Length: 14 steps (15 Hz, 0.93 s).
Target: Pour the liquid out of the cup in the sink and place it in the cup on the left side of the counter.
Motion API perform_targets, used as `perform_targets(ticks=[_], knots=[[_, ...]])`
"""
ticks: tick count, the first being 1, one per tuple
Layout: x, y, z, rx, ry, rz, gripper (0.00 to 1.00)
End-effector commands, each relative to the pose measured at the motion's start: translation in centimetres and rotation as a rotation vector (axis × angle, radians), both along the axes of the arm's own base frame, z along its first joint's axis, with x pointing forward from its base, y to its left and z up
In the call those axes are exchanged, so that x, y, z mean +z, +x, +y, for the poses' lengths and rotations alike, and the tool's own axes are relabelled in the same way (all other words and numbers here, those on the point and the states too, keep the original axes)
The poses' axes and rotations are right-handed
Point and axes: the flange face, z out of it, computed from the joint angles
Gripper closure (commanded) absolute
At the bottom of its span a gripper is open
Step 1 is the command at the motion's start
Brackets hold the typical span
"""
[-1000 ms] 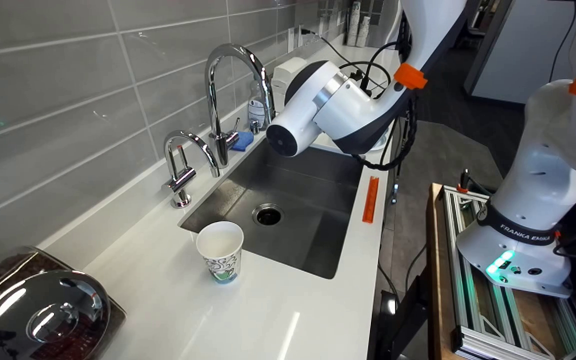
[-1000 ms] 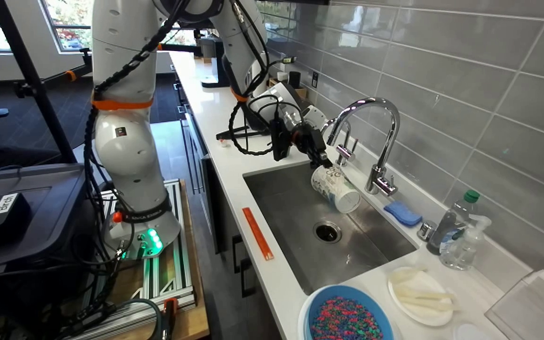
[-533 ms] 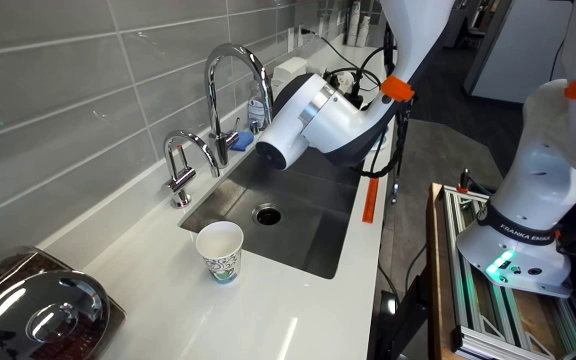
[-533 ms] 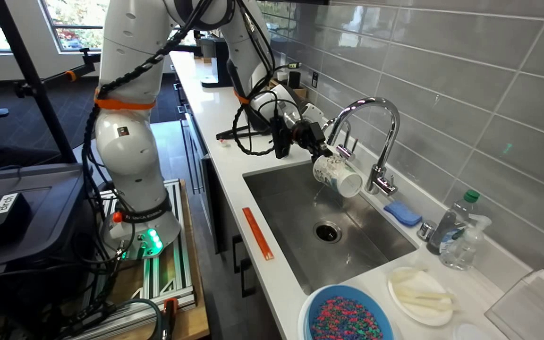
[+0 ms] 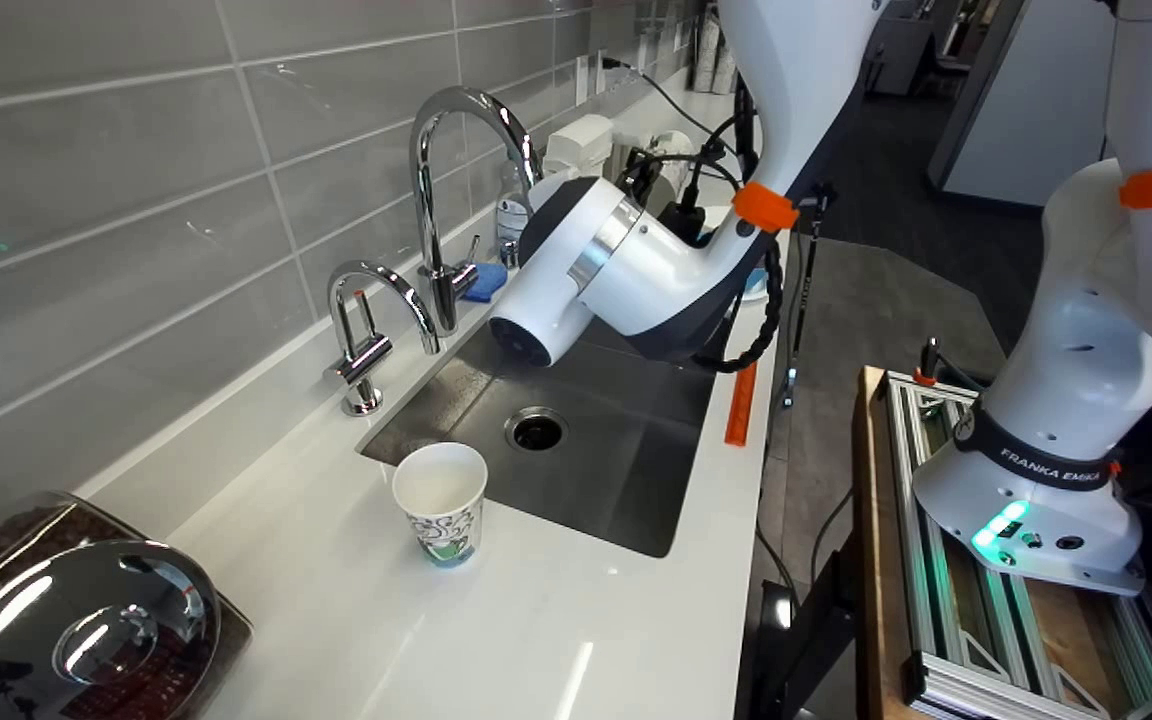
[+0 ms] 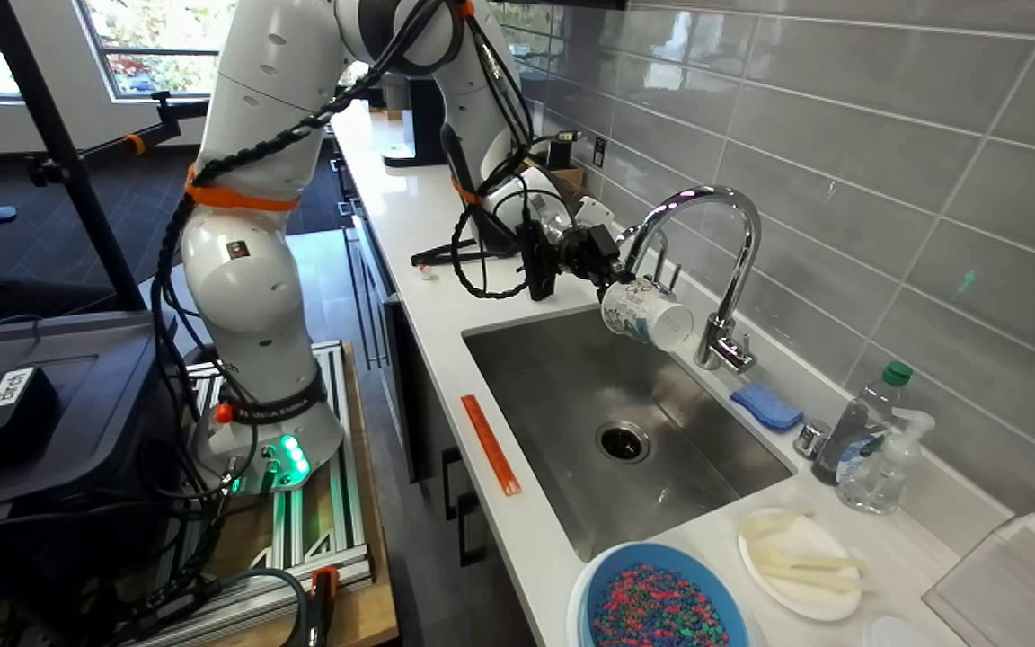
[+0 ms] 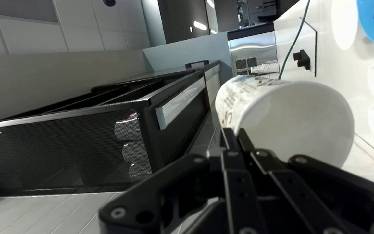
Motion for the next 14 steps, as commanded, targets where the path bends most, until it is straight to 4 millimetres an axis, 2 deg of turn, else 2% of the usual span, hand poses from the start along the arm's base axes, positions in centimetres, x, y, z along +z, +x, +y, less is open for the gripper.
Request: perform_targets(ticks=[1,3,8,9,14], knots=[[0.2,0.4,-1.8,0.001,-0.065,-0.046,0.99],[0.6,0.4,-2.9,-0.004,-0.077,-0.067,0.99],[1.0,0.4,-4.1,-0.030,-0.052,-0.068,0.99],[1.0,0.7,-3.0,-0.036,-0.028,-0.060,0.99],[3.1,0.8,-2.8,-0.032,0.131,-0.062,0.99]])
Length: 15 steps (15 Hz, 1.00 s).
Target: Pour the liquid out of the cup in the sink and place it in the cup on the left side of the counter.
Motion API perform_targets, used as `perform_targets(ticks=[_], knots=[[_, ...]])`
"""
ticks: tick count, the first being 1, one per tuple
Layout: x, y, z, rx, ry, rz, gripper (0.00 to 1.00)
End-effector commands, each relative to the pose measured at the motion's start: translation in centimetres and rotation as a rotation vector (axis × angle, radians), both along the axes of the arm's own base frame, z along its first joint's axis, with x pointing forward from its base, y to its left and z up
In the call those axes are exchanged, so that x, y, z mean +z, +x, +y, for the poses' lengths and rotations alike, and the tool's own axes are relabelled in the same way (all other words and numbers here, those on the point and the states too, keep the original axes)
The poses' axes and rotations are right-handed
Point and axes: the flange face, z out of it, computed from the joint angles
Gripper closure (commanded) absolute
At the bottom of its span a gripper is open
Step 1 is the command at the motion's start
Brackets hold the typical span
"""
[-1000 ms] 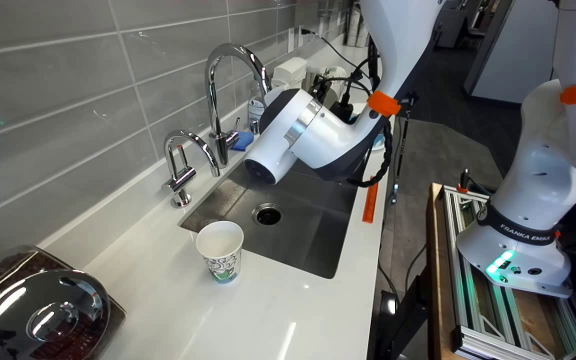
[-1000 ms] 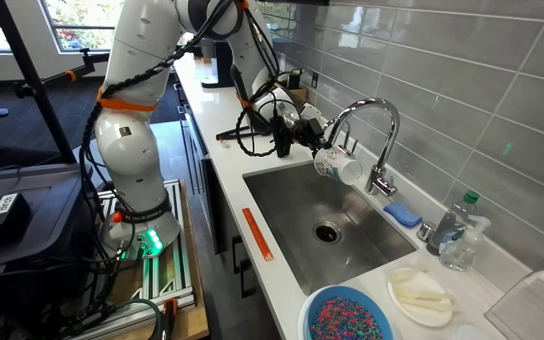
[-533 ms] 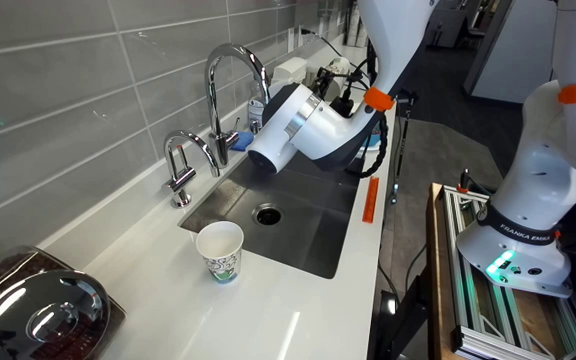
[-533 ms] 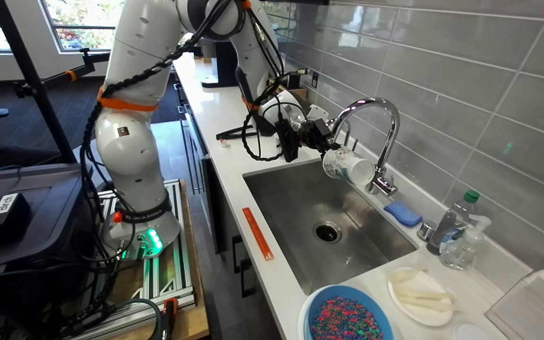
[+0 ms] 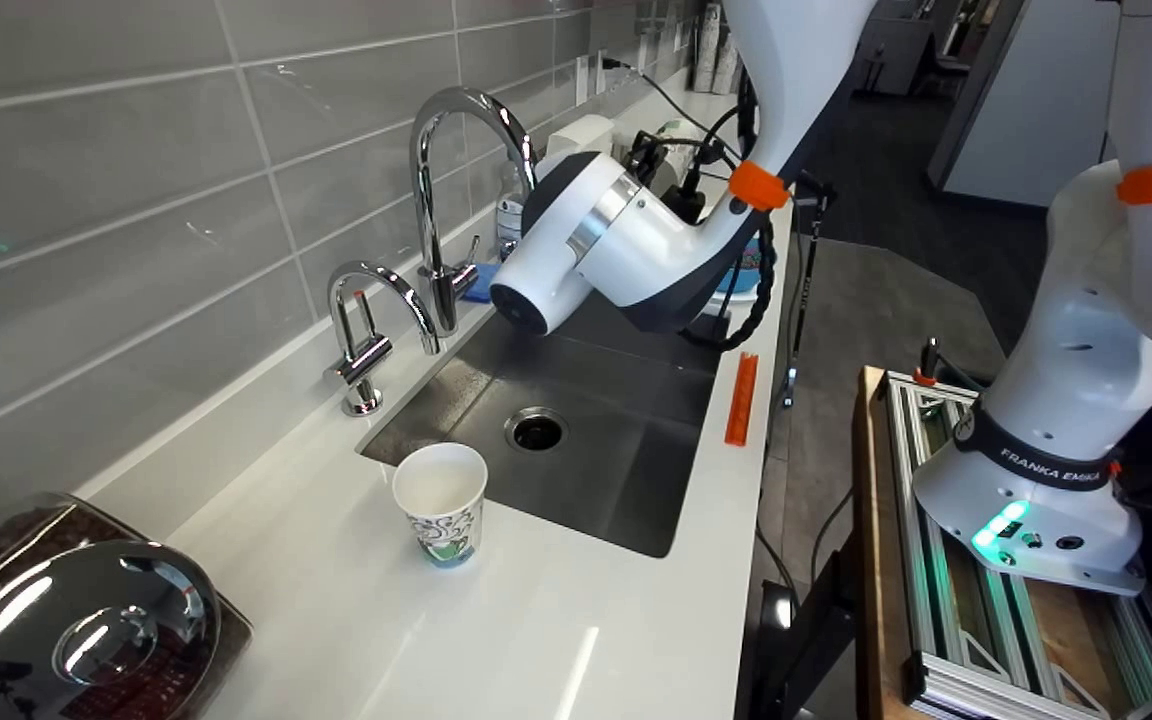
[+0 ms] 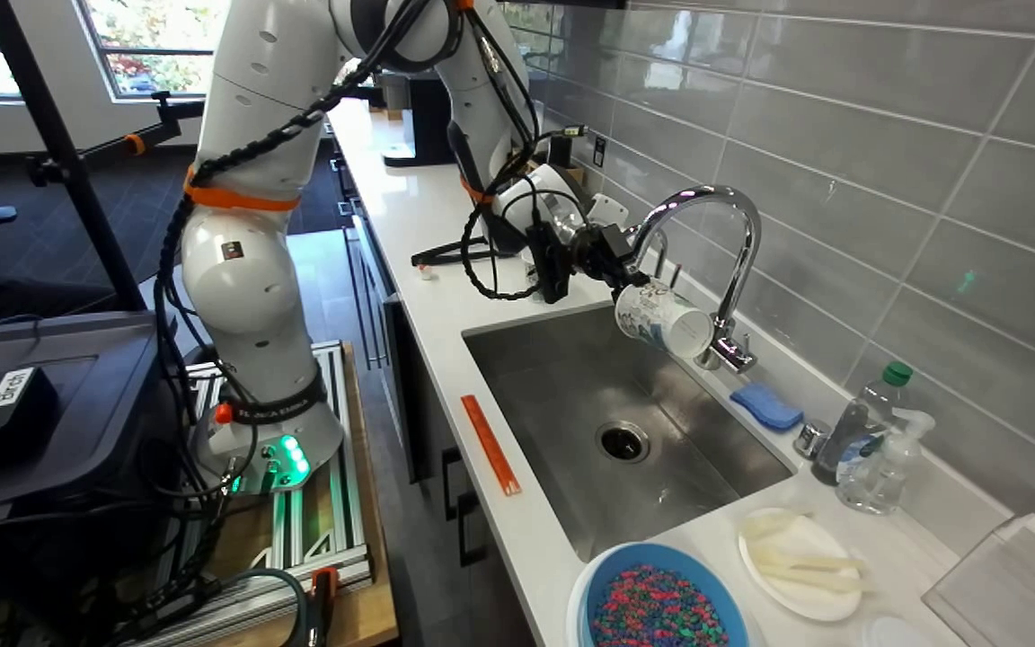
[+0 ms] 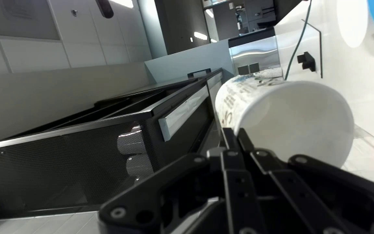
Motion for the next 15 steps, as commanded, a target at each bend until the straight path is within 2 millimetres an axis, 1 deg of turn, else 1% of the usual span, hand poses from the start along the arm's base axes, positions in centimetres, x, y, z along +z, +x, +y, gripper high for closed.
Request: perform_targets(ticks=[1,5,7,12,15], knots=[[2.4,-0.1,-0.3,-0.001,0.162,-0.007,0.99],[5.2,-0.2,-2.1,0.001,0.366,-0.019,0.99],[6.6,-0.4,-3.5,0.009,0.467,-0.027,0.99],[8.7,-1.2,-6.6,0.054,0.717,0.000,0.99],[9.6,-2.0,-7.6,0.089,0.855,0.051,0.99]])
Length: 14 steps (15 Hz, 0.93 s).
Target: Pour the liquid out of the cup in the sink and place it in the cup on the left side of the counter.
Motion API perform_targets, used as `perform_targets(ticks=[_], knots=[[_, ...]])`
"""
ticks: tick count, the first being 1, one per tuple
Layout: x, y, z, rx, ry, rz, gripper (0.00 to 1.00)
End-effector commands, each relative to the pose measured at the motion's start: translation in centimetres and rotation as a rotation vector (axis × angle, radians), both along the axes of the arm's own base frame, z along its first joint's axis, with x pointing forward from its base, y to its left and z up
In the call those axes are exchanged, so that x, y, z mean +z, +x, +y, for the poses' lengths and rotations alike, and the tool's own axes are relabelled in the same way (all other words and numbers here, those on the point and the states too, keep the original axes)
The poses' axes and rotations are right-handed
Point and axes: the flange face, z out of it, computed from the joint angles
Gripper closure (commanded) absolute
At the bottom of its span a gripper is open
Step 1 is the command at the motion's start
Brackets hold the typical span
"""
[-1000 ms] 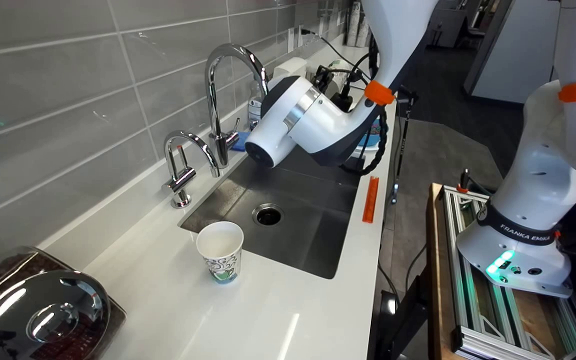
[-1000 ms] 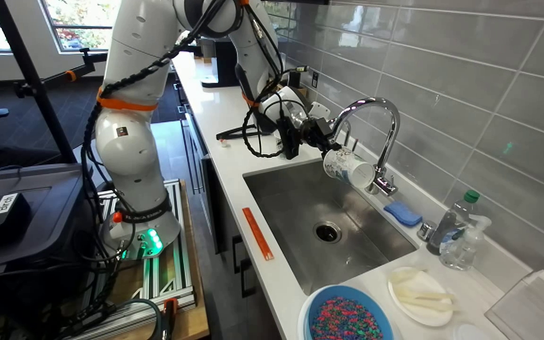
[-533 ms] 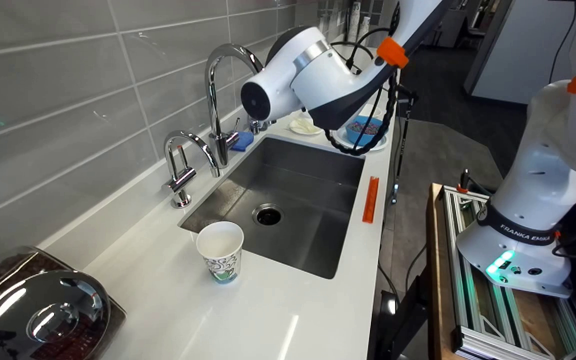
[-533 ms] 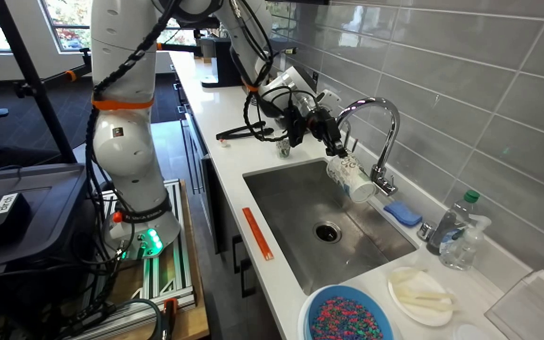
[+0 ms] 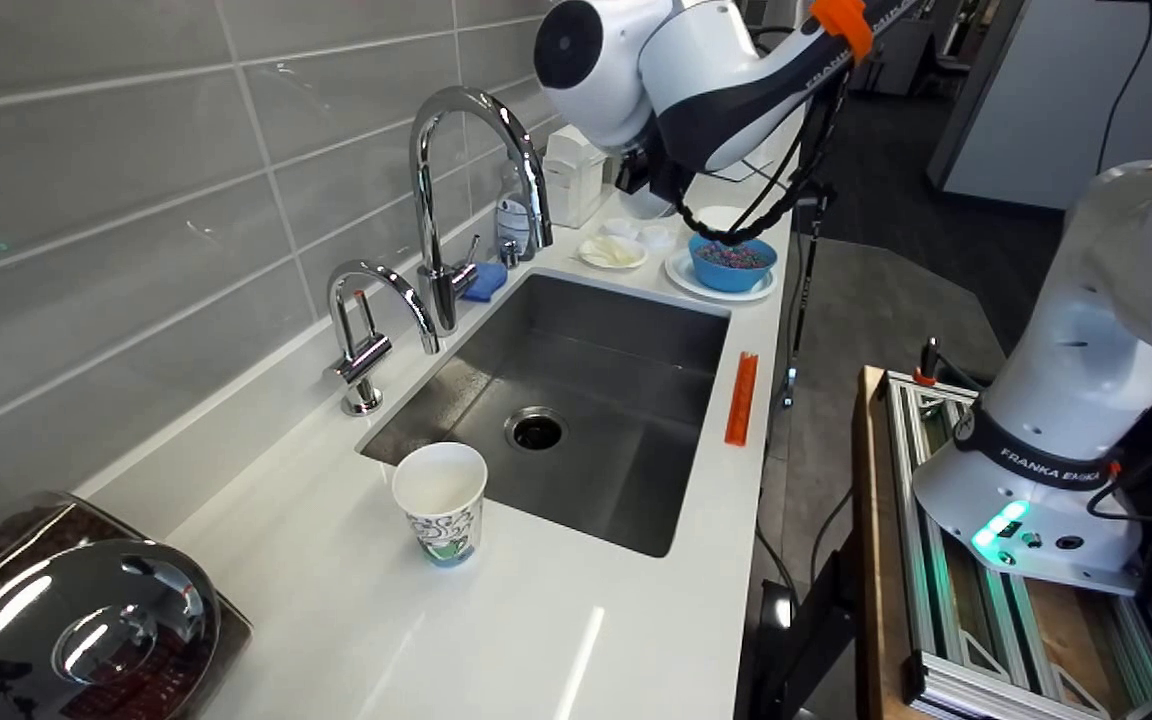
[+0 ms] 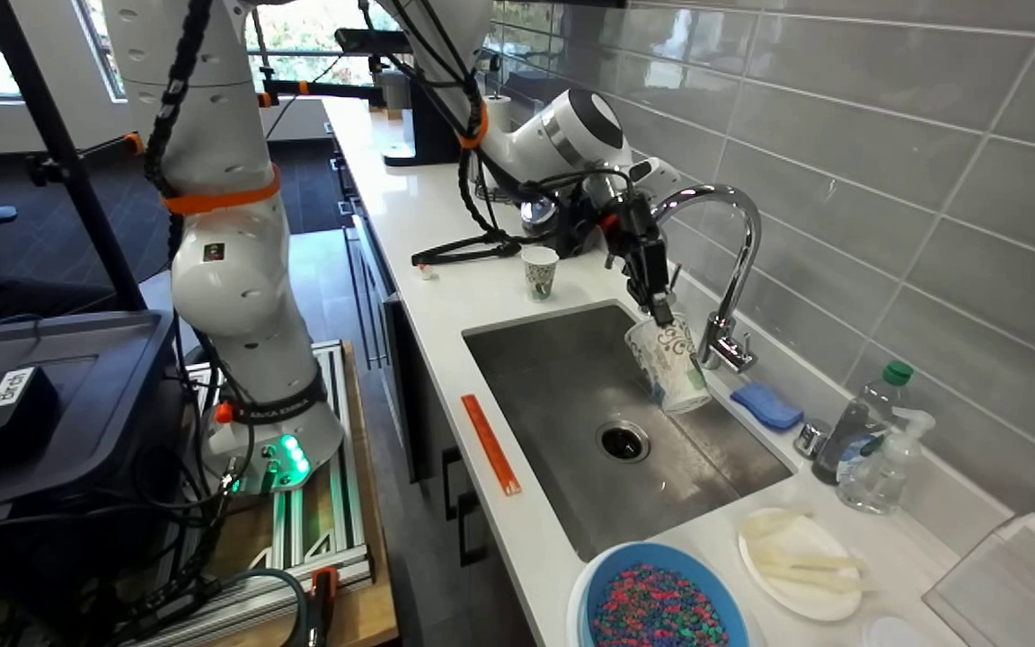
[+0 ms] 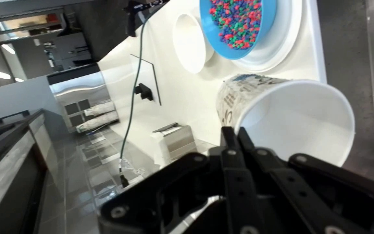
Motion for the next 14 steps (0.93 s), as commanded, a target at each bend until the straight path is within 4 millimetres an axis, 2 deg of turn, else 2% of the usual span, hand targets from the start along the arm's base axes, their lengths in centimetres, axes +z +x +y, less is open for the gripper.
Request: perform_targets(ticks=[1,4,9,14], knots=[[1.1,-2.3,-0.7,0.071,0.170,0.053,0.99],[1.4,-3.4,-0.7,0.129,0.288,0.119,0.99],[1.6,-5.2,0.7,0.254,0.469,0.218,0.99],[1.4,-4.8,3.5,0.404,0.589,0.290,0.99]])
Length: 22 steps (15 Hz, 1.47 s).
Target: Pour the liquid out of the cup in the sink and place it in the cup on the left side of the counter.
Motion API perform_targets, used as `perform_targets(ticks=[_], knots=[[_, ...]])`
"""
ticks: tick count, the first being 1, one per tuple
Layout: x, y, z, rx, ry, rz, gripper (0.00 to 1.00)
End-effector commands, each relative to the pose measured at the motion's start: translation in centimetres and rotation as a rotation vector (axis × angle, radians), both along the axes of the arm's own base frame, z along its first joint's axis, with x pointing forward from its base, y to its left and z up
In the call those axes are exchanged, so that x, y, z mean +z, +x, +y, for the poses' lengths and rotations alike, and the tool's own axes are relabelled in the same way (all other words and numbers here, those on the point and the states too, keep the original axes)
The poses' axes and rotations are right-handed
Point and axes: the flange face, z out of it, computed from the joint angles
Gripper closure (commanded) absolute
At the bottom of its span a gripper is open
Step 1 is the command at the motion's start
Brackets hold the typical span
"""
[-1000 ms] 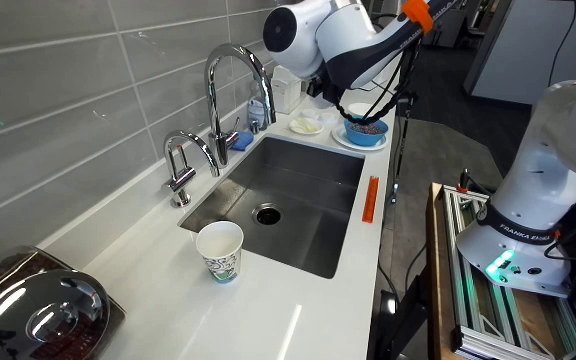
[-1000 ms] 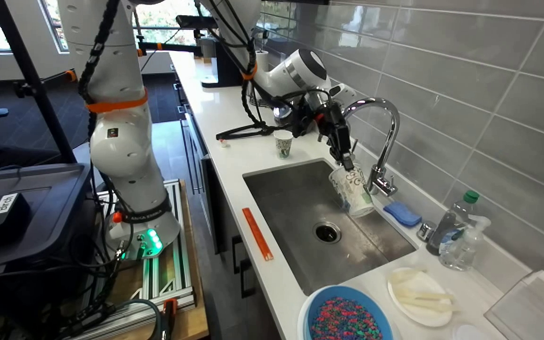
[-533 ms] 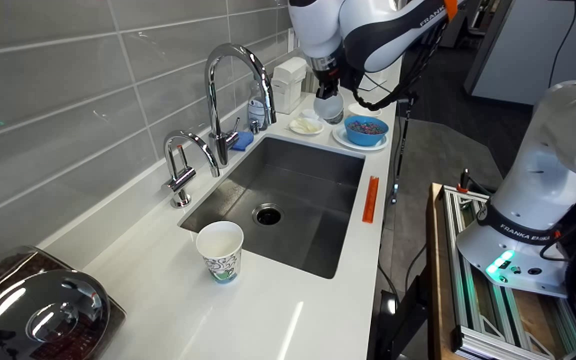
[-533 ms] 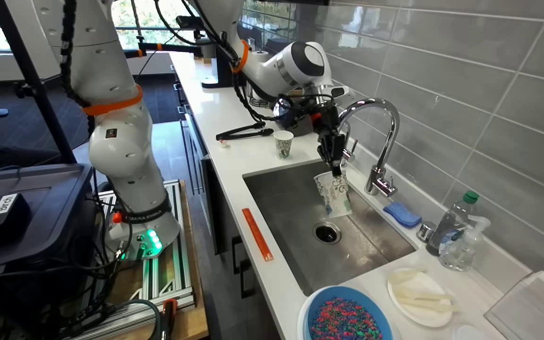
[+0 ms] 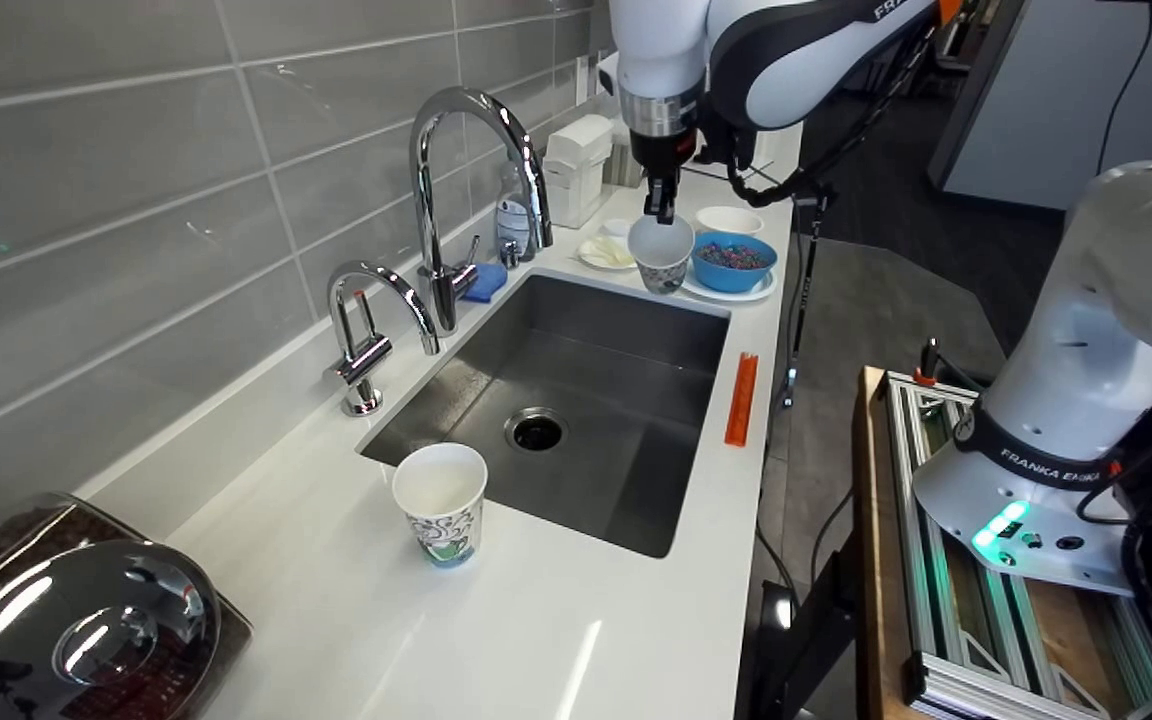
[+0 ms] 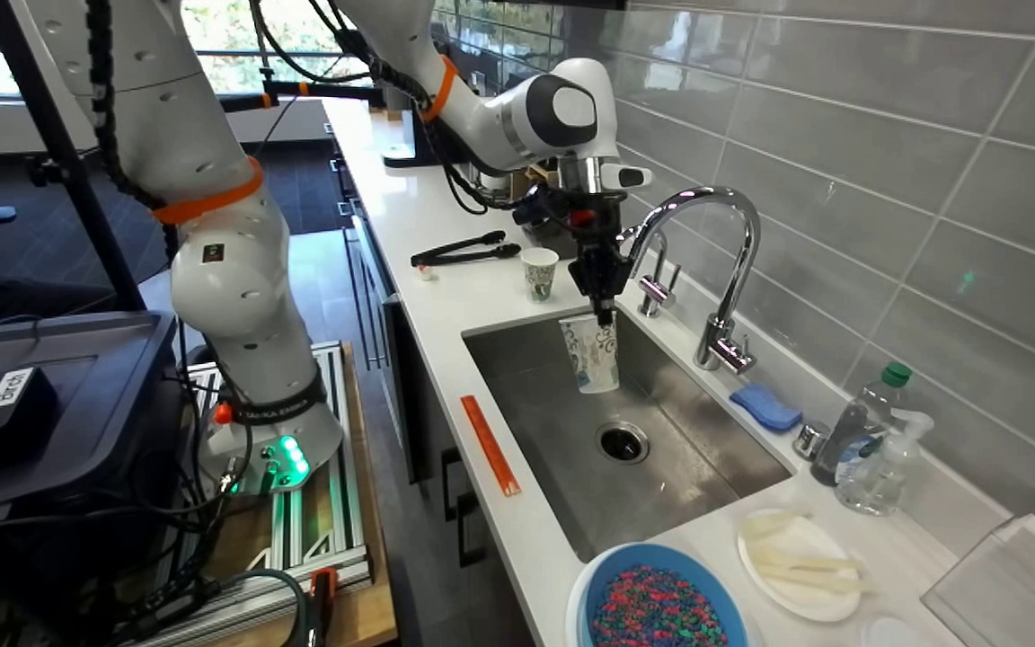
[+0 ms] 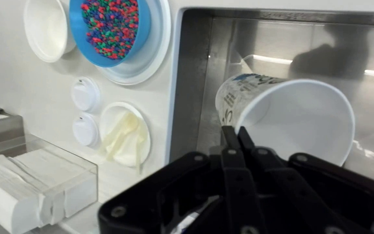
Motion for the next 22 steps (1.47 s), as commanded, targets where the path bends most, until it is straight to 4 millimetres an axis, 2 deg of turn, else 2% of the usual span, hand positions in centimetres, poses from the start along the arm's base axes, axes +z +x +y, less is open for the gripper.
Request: perform_targets(ticks=[1,9,16,18,22], knots=[[-0.2,0.1,2.4,0.113,0.092,0.027,0.99],[1.8,2.3,10.3,0.349,0.174,0.086,0.99],[2.0,4.8,17.7,0.525,0.206,0.123,0.99],[1.9,5.2,19.1,0.564,0.210,0.137,0.99],[2.3,5.7,20.7,0.623,0.230,0.176,0.99]])
